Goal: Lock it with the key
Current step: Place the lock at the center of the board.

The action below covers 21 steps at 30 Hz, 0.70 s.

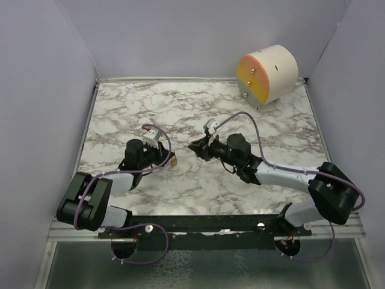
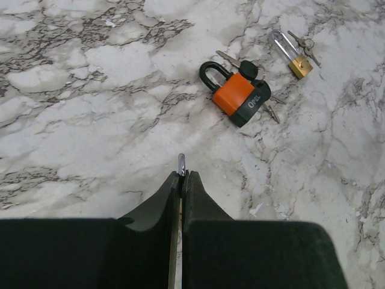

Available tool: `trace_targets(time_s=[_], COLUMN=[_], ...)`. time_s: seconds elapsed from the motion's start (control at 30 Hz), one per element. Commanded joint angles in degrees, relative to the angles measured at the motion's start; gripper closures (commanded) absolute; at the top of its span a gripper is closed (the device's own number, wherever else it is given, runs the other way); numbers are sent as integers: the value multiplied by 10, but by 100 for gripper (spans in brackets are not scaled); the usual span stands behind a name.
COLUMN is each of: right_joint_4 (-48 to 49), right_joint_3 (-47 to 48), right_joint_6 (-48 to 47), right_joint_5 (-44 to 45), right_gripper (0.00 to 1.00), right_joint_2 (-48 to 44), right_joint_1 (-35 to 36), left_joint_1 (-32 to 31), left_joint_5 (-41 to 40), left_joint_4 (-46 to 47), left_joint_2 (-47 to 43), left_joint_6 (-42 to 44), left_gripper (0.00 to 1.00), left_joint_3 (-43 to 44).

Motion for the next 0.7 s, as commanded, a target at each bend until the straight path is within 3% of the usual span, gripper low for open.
trace_targets(time_s=[0.0, 0.3, 0.67], right_joint_4=[0, -1, -4], right_joint_3=[23, 36, 79], right_joint_6=[-11, -5, 1], right_joint_5=[18, 11, -12], right_gripper=[99, 99, 99], right_joint_2=[30, 85, 171], right_joint_1=[14, 19, 20], left_joint_1=[28, 46, 45], left_joint_5=[38, 42, -9], left_joint_4=[55, 66, 50], left_joint_2=[55, 144, 131], left_joint_6=[-13, -16, -51], left_gripper=[100, 100, 100], left_joint_3=[-6, 29, 43])
